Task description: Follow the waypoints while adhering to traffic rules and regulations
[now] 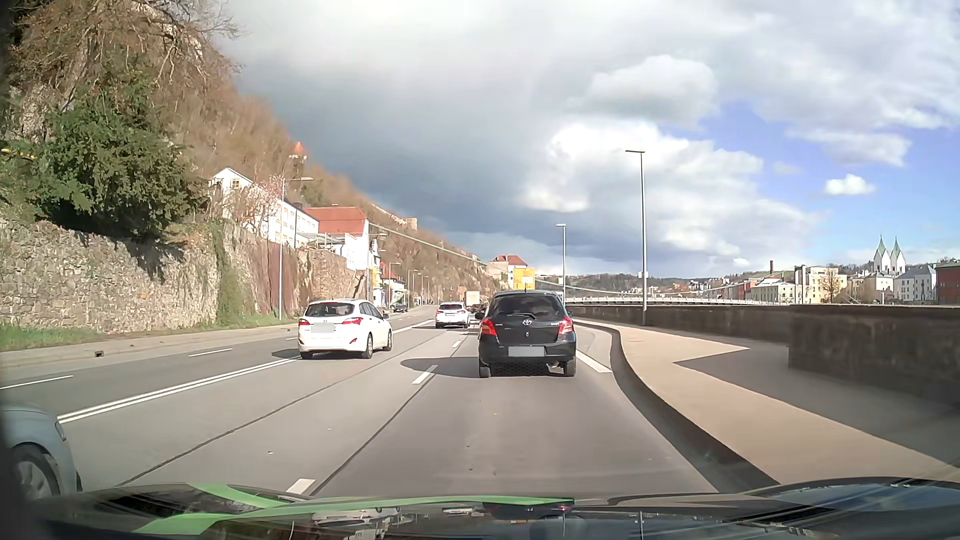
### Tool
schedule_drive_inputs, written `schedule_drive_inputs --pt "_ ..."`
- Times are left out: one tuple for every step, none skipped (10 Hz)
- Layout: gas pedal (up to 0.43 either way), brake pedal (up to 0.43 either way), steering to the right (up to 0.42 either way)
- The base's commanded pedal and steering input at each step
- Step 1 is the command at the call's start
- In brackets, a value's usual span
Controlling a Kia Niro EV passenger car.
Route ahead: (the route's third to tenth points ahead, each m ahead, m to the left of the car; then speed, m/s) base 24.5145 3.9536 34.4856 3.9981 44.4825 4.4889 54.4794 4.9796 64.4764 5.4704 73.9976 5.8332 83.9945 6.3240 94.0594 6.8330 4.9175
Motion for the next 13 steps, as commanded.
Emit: schedule_drive_inputs --pt "0.0 0.0 -0.004" --pt "0.0 0.0 -0.004" --pt "0.0 0.0 -0.004" --pt "0.0 0.0 -0.004" --pt "0.0 0.0 -0.004" --pt "0.0 0.0 -0.004" --pt "0.0 0.0 -0.003" --pt "0.0 0.0 -0.003" --pt "0.0 0.0 -0.002" --pt "0.0 0.0 -0.003" --pt "0.0 0.0 -0.003" --pt "0.0 0.0 -0.002" --pt "0.0 0.0 -0.002"
